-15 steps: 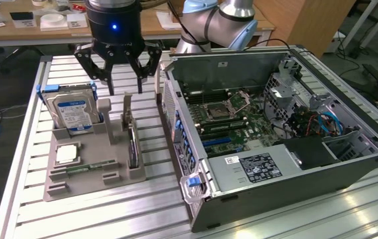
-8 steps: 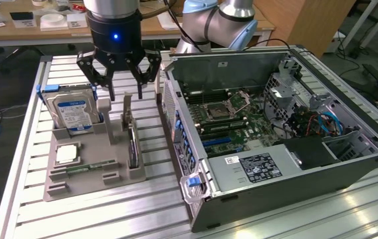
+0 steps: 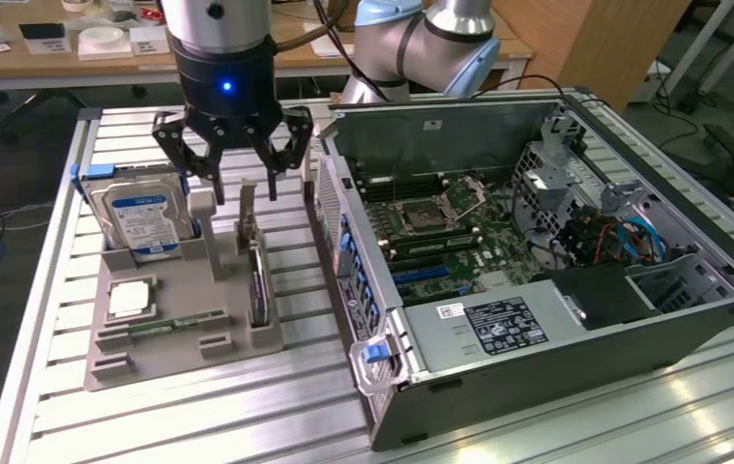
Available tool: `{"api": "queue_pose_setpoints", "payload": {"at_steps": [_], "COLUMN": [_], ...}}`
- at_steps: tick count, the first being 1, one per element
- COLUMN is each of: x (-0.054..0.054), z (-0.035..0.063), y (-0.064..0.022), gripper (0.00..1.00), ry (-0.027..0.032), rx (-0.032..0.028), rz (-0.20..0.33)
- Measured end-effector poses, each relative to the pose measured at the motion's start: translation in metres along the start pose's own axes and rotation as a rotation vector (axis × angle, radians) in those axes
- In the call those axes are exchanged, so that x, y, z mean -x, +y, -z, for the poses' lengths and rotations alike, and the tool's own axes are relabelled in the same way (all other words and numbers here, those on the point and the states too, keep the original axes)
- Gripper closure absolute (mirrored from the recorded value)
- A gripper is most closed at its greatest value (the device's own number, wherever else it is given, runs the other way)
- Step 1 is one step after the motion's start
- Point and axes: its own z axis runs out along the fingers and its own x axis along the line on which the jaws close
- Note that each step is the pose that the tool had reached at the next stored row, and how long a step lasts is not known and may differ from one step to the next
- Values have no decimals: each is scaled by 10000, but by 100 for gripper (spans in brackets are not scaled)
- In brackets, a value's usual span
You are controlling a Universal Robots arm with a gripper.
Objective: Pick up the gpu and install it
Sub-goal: 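Pick up the gpu and move the gpu toward the slot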
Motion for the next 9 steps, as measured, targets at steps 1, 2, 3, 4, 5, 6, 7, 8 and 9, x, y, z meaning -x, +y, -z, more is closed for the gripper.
{"api": "queue_pose_setpoints", "payload": {"at_steps": [1,2,3,4,5,6,7,8,9], "x": [0,0,-1,-1,-2,-2,-2,-2,-1], "z": [-16,-32,-50,-67,-84,-99,-115,-129,-142], "y": [-1,-1,-2,-3,-4,-5,-6,-8,-12], "gripper": [41,41,41,41,41,41,41,41,41], "ry": [0,0,1,5,7,9,12,14,16], "rx": [0,0,0,-1,0,-1,0,-1,0], "rz": [3,6,10,15,20,26,33,39,46]}}
